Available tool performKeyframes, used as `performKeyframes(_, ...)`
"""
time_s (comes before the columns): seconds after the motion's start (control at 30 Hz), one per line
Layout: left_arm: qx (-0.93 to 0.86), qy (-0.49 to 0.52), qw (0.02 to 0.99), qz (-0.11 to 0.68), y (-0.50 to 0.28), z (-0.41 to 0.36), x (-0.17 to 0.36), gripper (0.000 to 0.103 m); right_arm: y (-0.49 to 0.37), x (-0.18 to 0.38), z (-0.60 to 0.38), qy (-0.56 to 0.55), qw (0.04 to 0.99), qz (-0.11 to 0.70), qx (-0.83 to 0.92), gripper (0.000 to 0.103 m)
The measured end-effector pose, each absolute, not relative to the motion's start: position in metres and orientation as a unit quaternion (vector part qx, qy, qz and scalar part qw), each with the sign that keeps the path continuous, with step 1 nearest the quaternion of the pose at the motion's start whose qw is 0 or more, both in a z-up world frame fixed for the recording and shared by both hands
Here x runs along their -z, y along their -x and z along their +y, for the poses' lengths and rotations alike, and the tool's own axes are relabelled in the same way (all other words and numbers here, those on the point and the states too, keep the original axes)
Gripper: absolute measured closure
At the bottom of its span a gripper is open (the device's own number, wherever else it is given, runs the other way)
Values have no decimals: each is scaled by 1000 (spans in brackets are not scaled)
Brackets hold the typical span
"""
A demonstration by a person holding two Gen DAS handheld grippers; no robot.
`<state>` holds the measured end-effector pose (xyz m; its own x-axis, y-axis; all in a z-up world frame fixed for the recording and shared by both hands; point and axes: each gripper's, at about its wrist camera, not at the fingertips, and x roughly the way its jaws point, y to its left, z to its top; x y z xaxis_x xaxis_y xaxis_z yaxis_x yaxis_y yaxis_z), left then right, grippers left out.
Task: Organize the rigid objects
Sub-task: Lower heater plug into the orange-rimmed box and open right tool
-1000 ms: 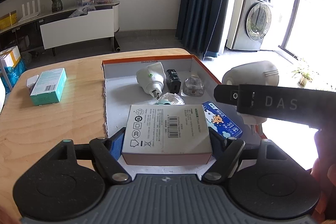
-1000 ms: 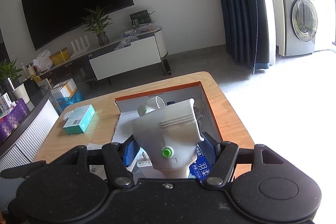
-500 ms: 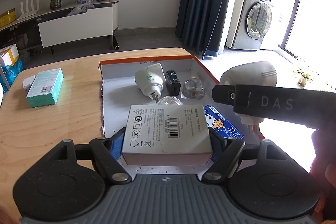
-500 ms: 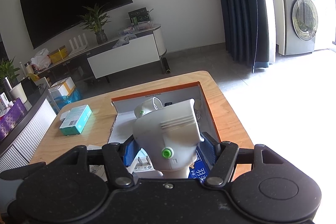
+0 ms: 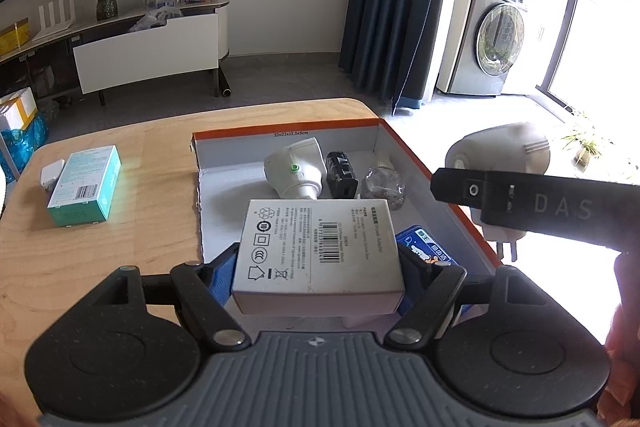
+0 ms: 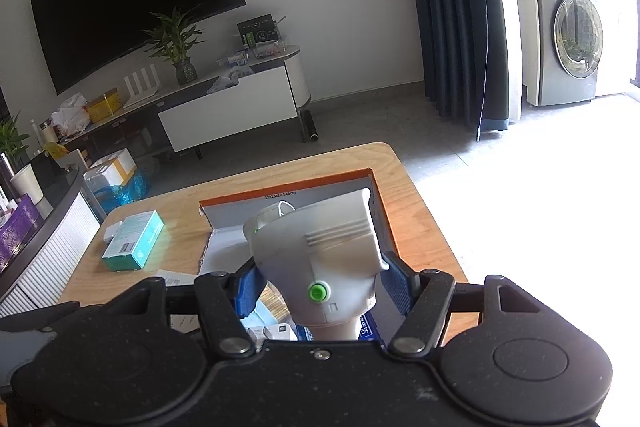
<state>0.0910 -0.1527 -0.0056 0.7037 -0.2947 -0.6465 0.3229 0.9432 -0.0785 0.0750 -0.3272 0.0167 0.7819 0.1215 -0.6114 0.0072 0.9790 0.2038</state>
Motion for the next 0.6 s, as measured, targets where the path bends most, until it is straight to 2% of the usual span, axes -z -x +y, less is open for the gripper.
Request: performKeyframes(0.6, 181, -29, 919, 350, -107, -167, 5, 24, -100, -21, -331, -90, 938, 332, -36, 29)
